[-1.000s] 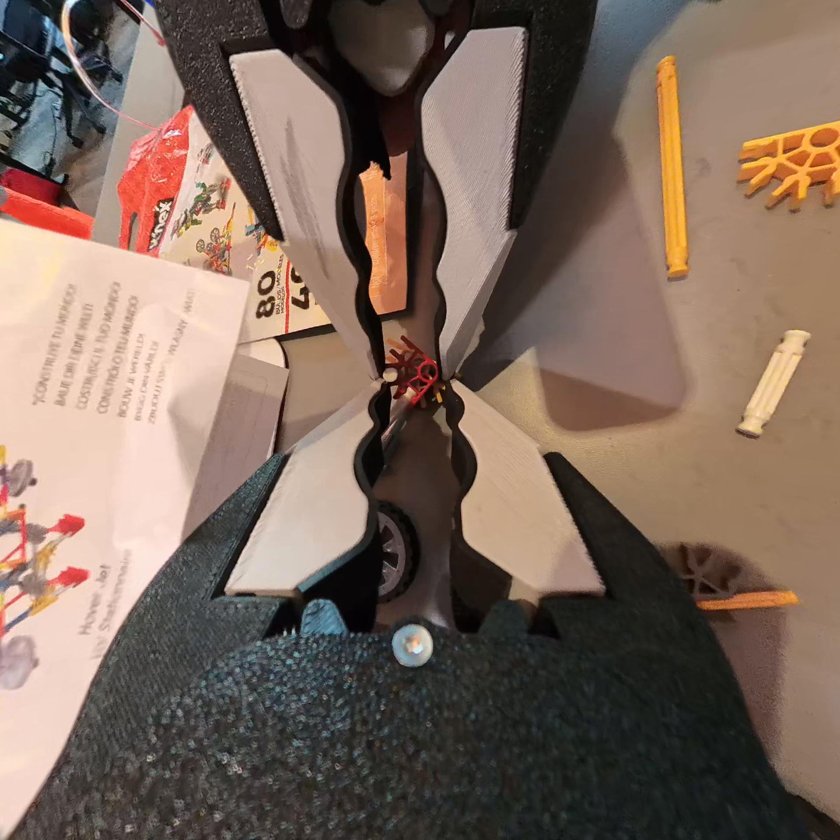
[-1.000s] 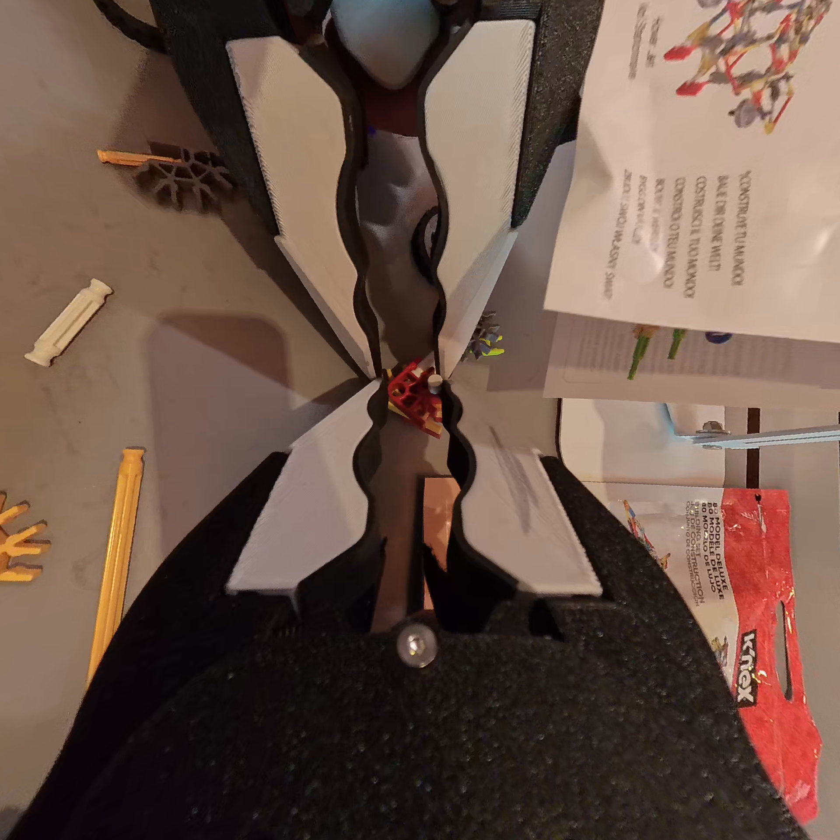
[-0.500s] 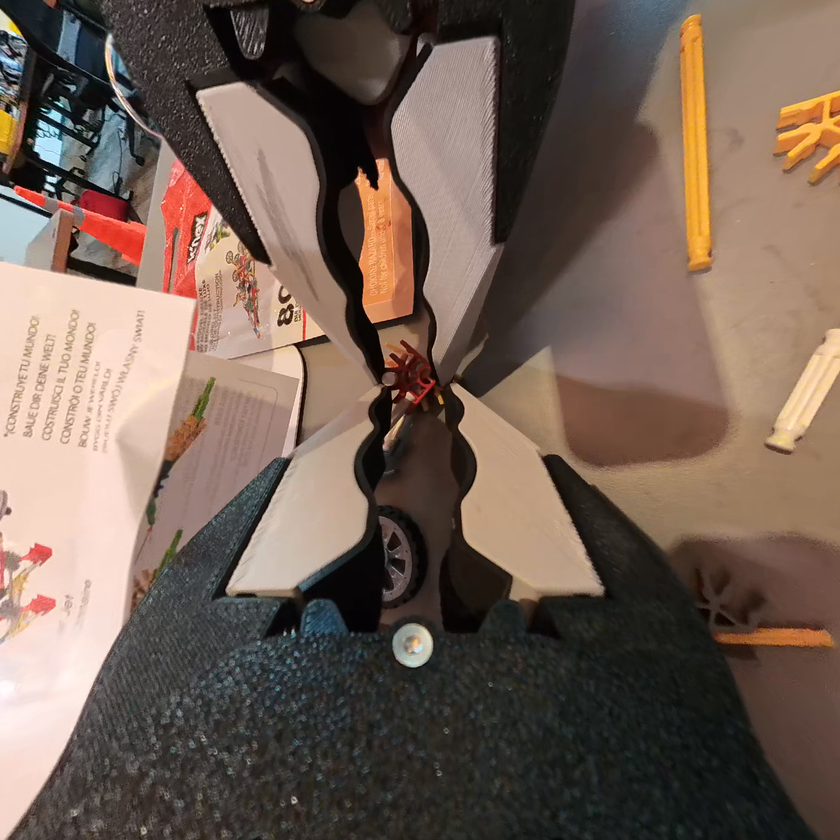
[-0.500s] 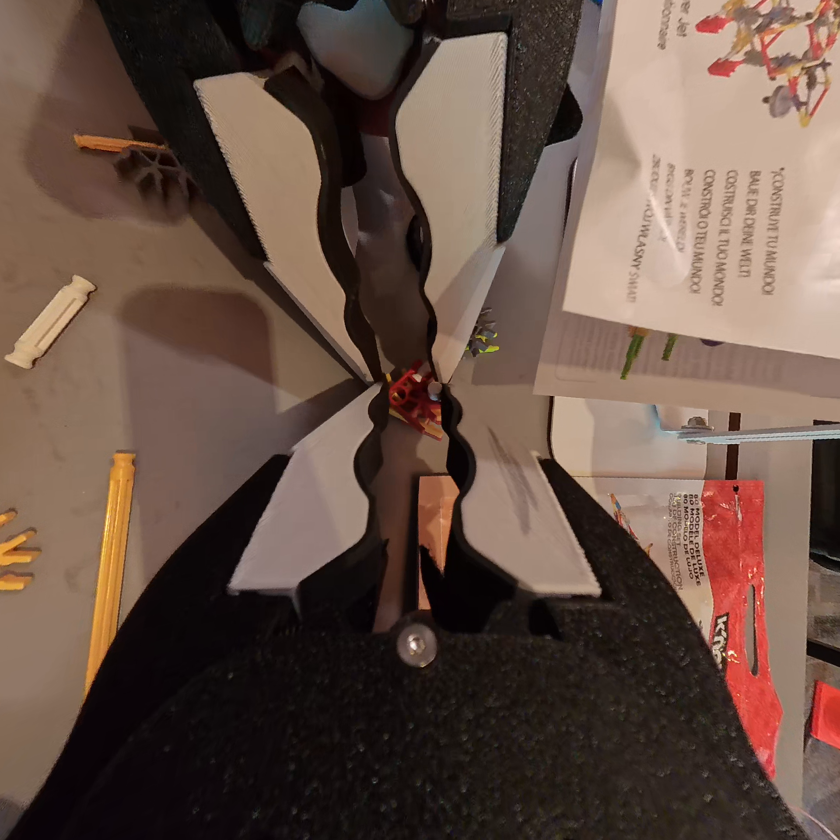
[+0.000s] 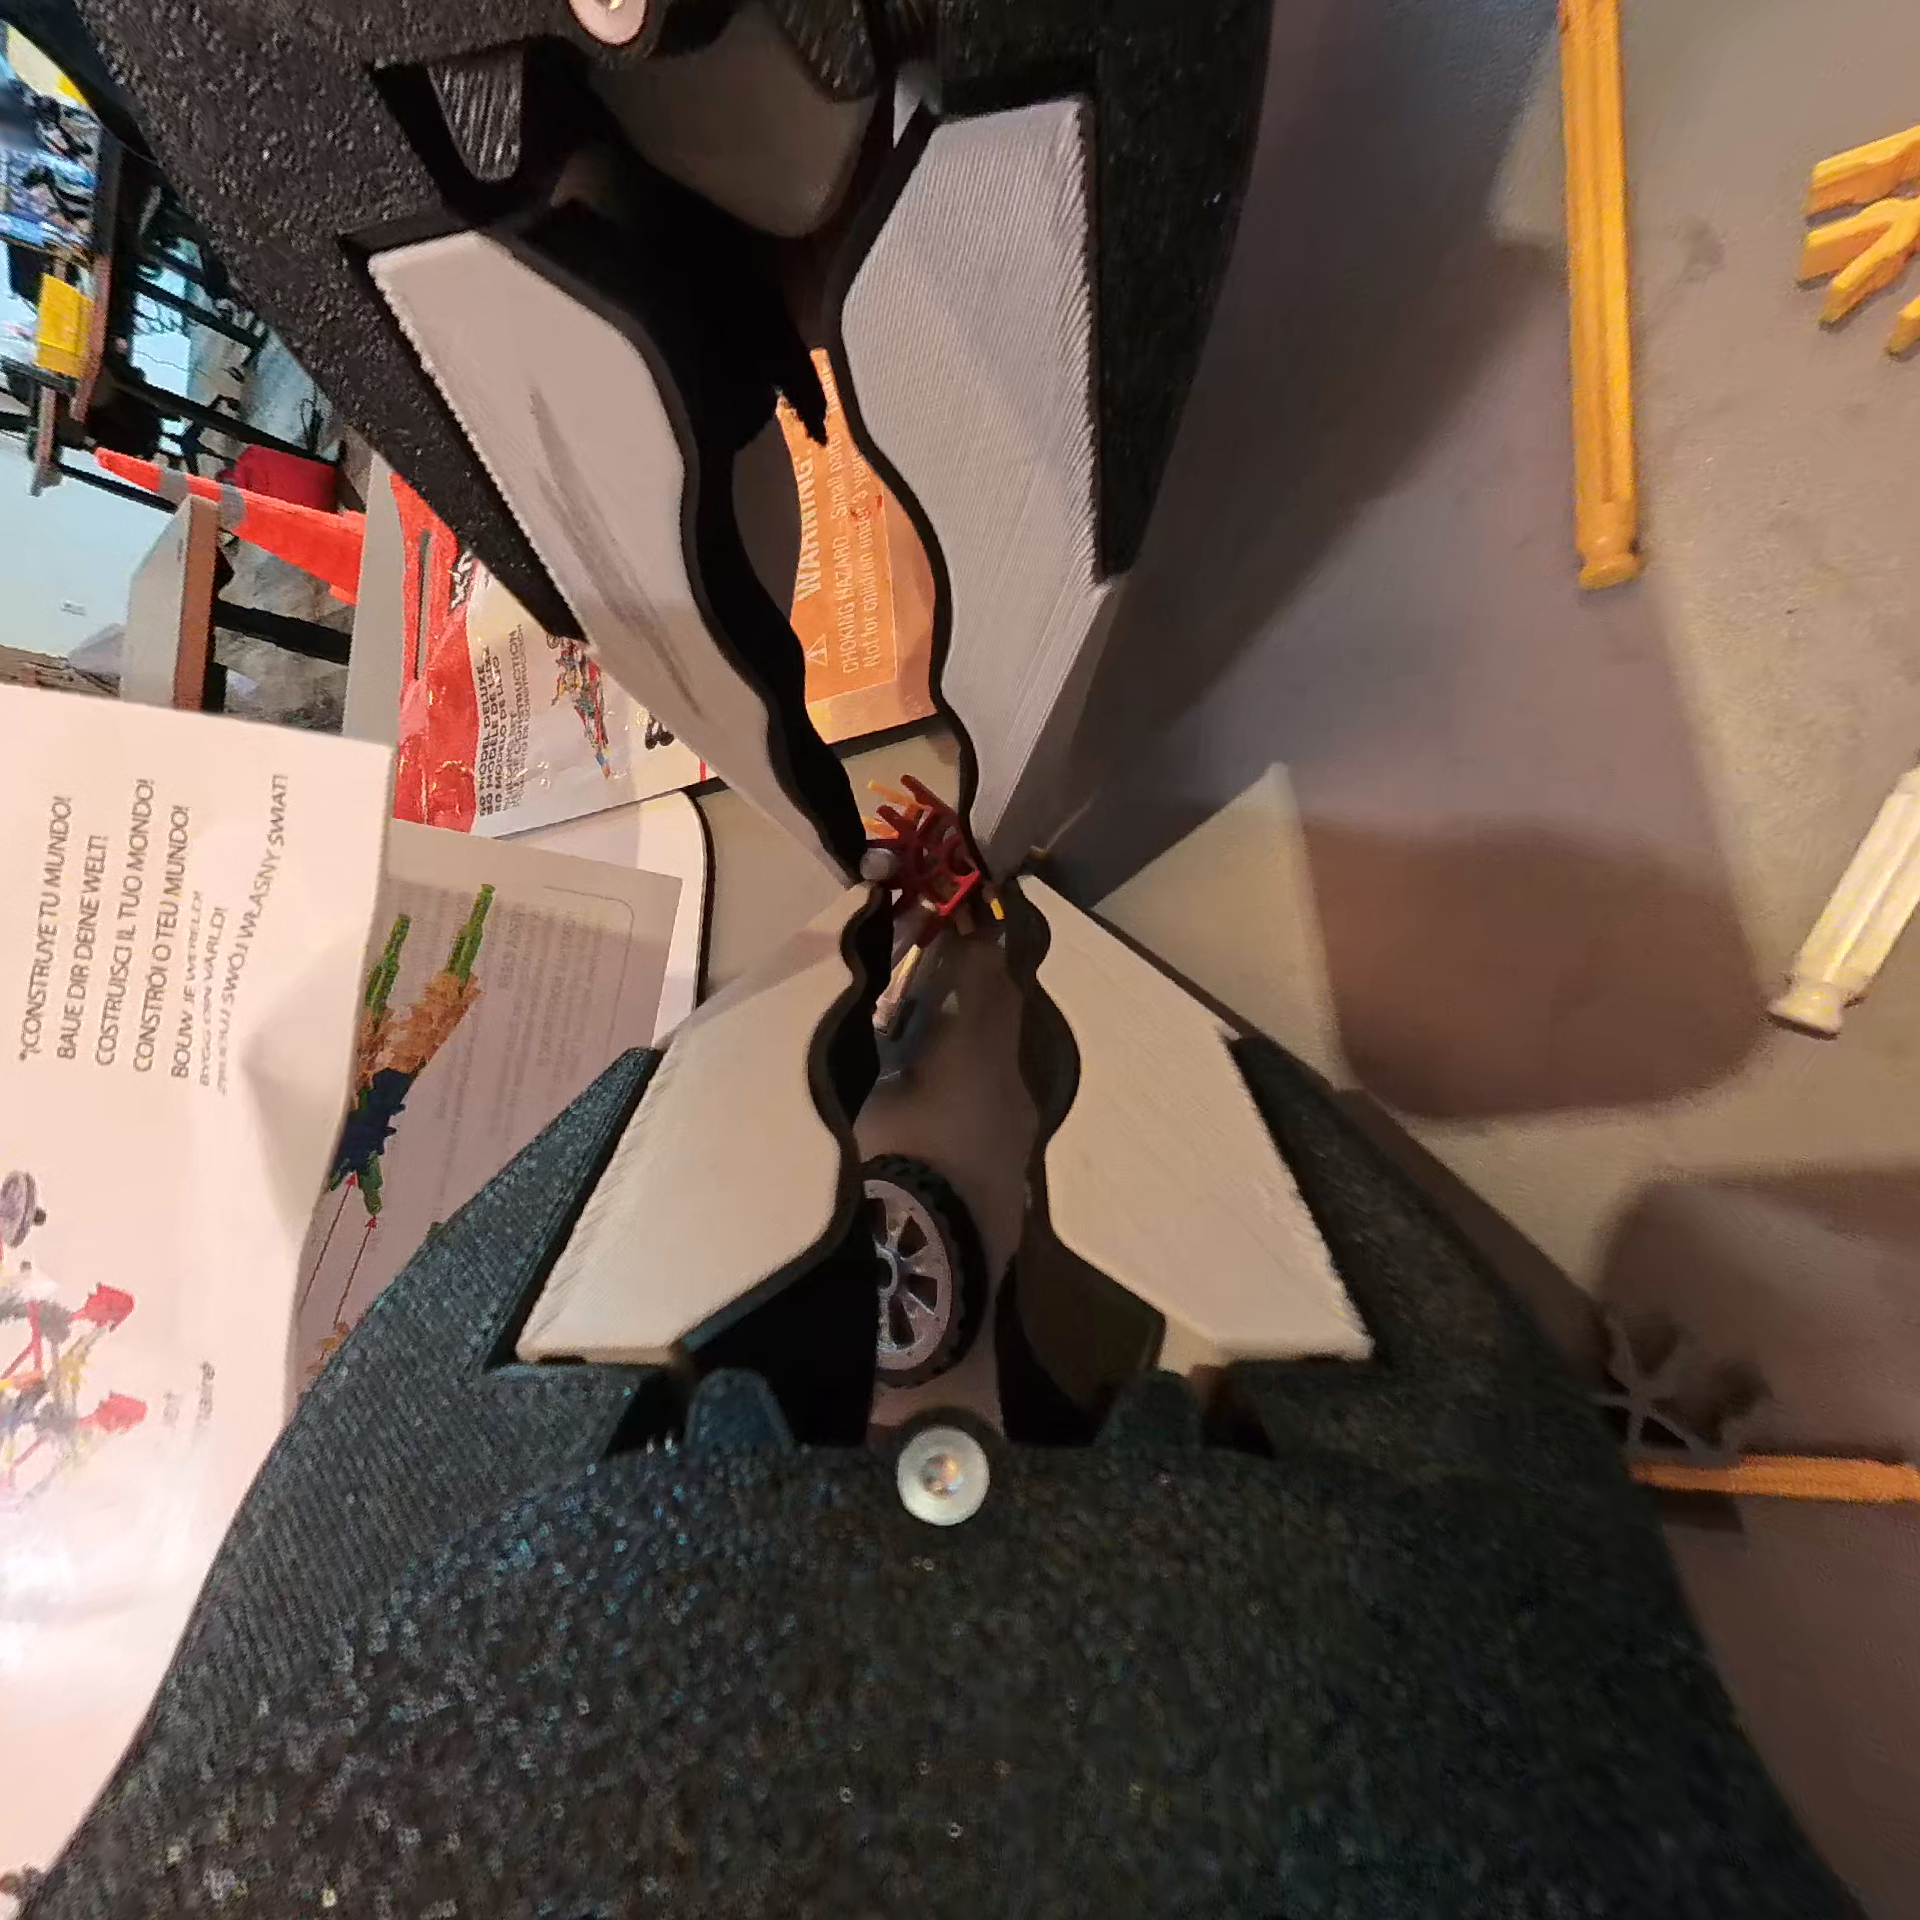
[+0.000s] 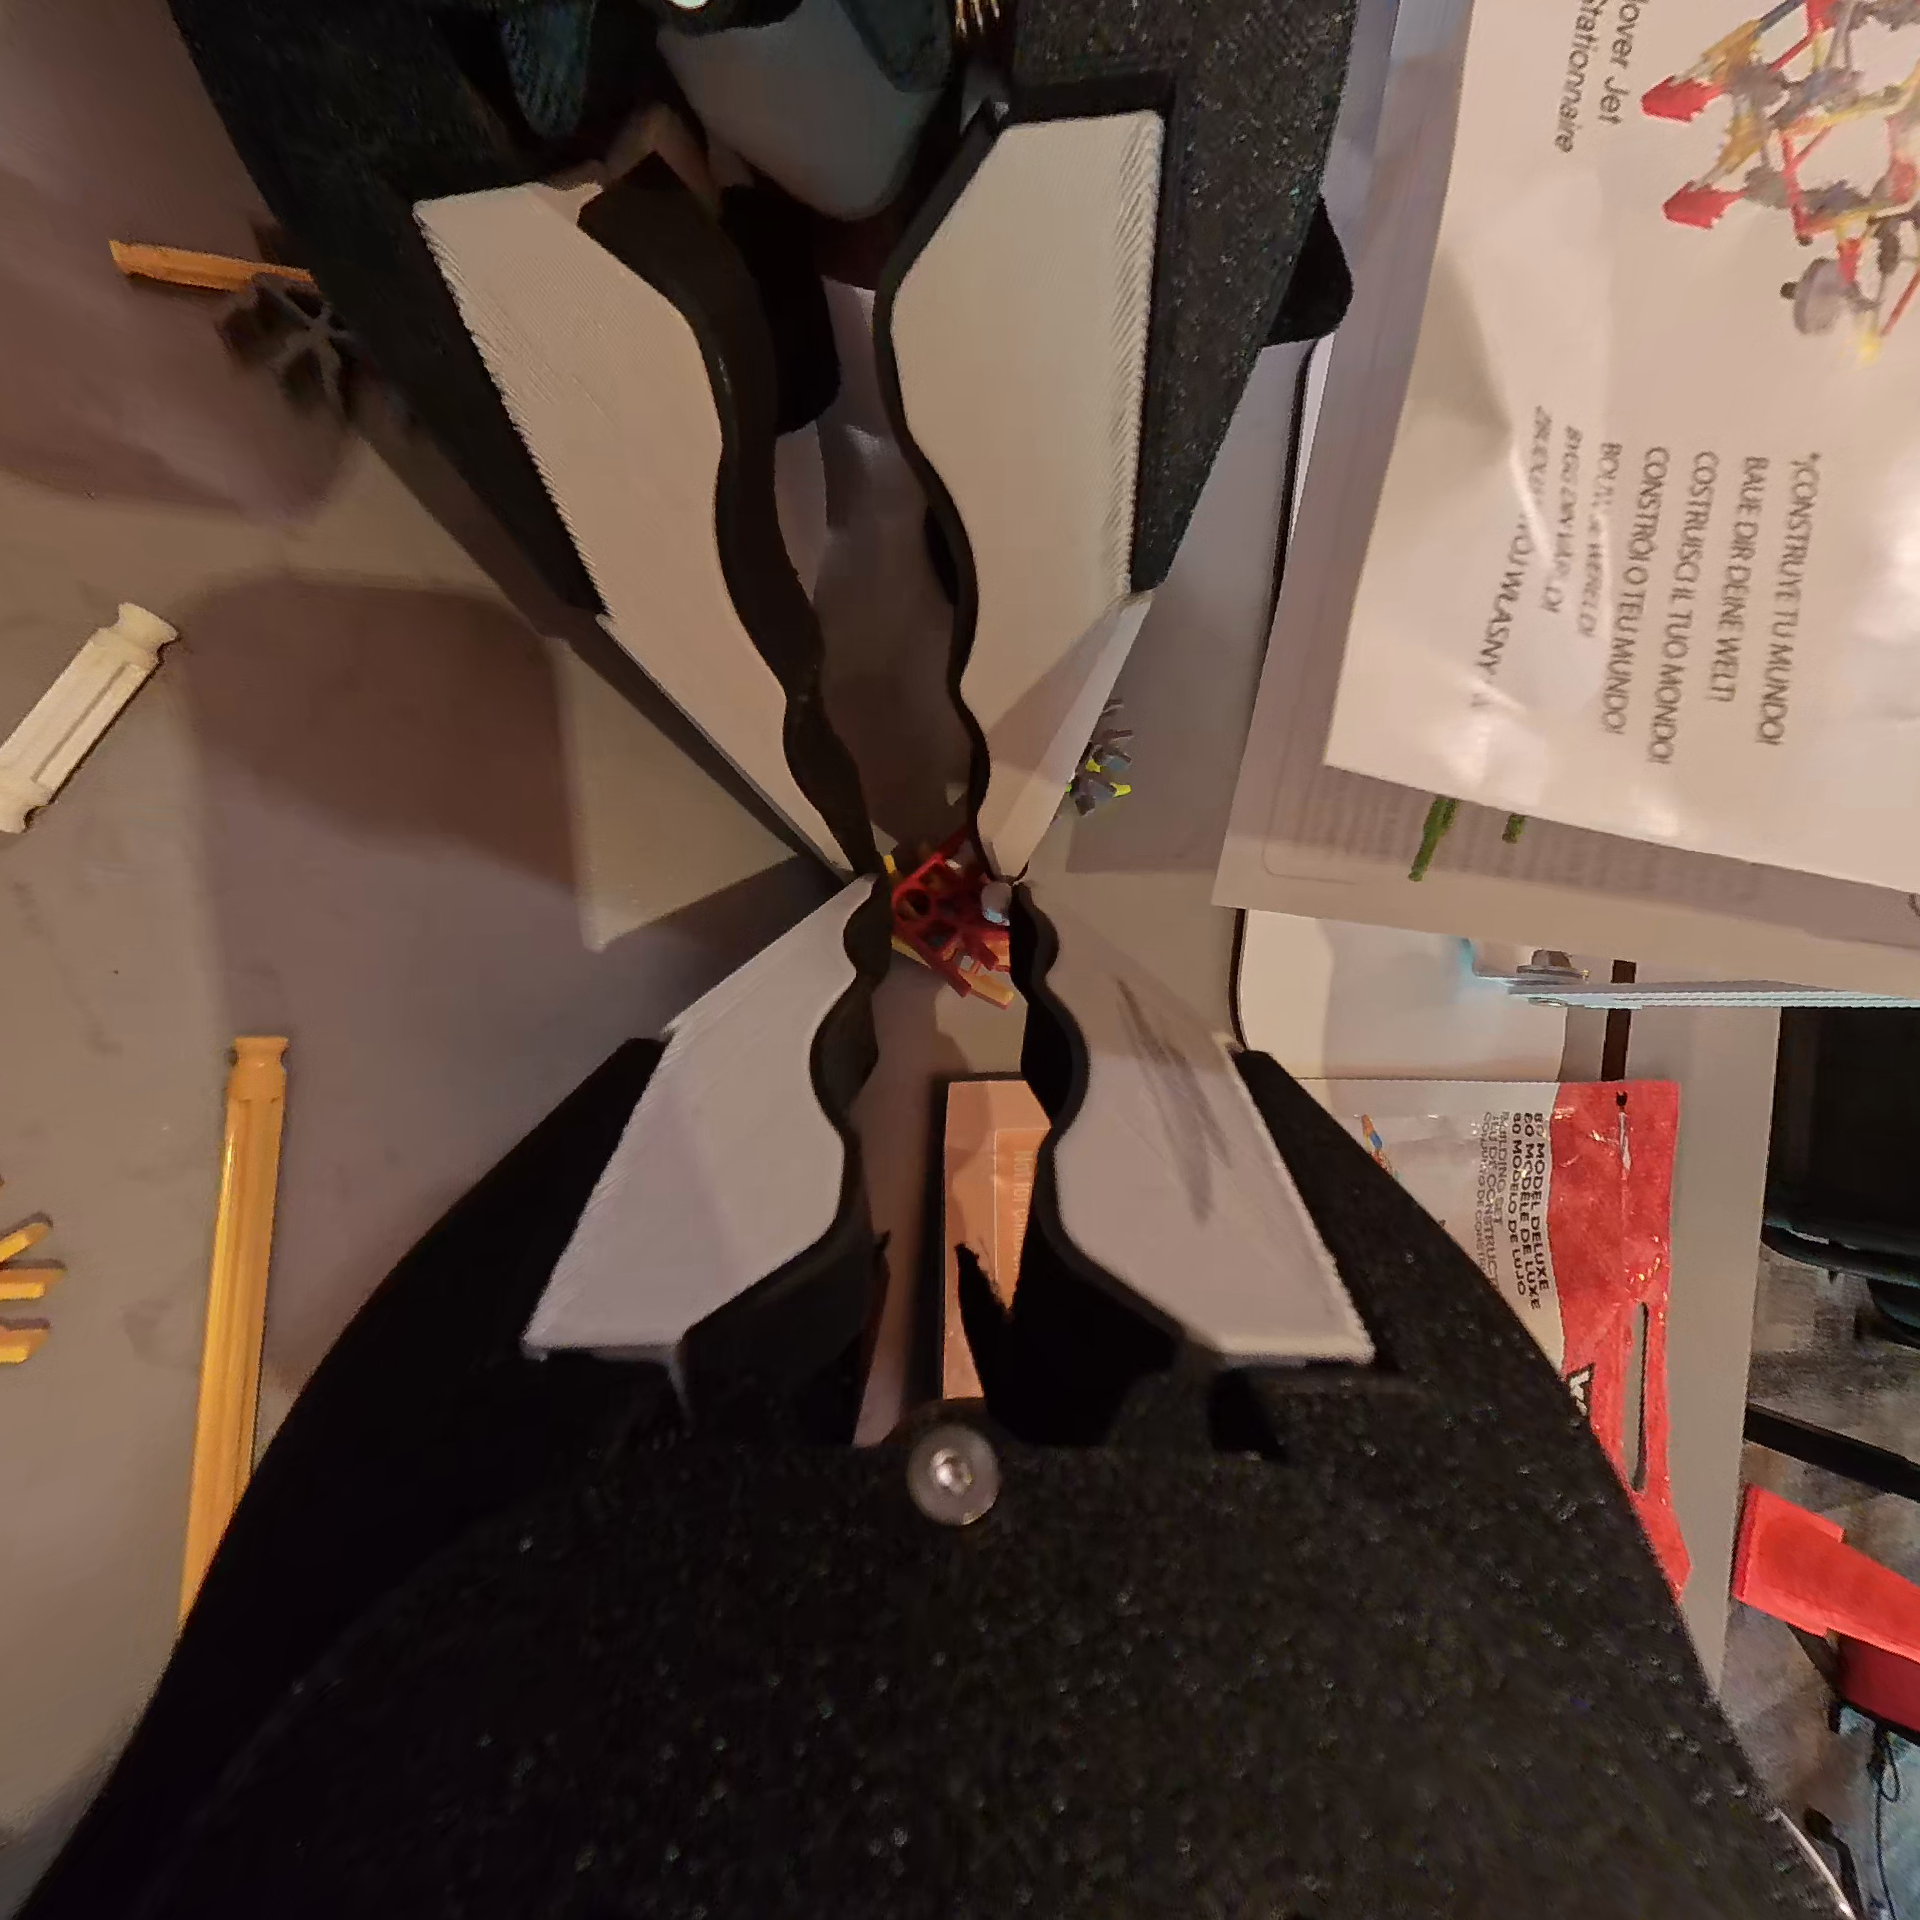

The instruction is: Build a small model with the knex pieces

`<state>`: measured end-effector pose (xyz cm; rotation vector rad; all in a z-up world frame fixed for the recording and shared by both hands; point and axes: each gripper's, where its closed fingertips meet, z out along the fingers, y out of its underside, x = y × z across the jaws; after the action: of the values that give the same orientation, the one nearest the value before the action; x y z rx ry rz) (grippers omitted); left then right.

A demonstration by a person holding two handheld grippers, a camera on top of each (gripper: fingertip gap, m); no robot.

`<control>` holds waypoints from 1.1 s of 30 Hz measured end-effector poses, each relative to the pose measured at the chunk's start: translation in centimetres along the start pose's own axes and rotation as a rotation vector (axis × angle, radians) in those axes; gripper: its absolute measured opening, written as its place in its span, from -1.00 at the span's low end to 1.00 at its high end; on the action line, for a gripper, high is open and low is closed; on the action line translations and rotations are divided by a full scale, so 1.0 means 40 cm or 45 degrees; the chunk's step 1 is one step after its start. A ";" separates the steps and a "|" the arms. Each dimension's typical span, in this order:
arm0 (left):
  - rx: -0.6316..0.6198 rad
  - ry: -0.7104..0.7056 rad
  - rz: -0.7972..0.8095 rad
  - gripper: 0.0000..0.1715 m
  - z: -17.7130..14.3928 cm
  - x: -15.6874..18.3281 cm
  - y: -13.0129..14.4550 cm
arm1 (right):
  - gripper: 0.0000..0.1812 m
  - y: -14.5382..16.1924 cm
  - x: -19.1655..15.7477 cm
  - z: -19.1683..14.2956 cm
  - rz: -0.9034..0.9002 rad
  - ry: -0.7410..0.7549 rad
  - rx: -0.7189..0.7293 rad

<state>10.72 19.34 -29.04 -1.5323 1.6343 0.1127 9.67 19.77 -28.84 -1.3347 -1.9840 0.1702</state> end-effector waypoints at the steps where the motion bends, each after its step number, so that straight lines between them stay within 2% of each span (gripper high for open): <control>1: 0.001 0.004 -0.003 -0.80 0.000 0.000 0.001 | -0.80 0.000 0.000 0.000 0.002 0.000 0.002; 11: -0.008 0.018 -0.002 -0.76 0.004 -0.015 0.010 | -0.75 0.010 0.014 0.000 0.026 0.018 -0.006; 26: -0.017 -0.001 -0.028 -0.76 0.008 -0.026 0.019 | -0.73 0.007 0.030 0.003 -0.083 0.122 -0.048; 33: 0.001 0.012 -0.082 -0.77 0.013 -0.025 0.013 | -0.76 0.011 0.028 0.000 -0.019 0.072 -0.020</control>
<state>10.42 20.55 -28.98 -1.5852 1.5904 0.0702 9.78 20.91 -28.49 -1.3199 -1.9508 0.1089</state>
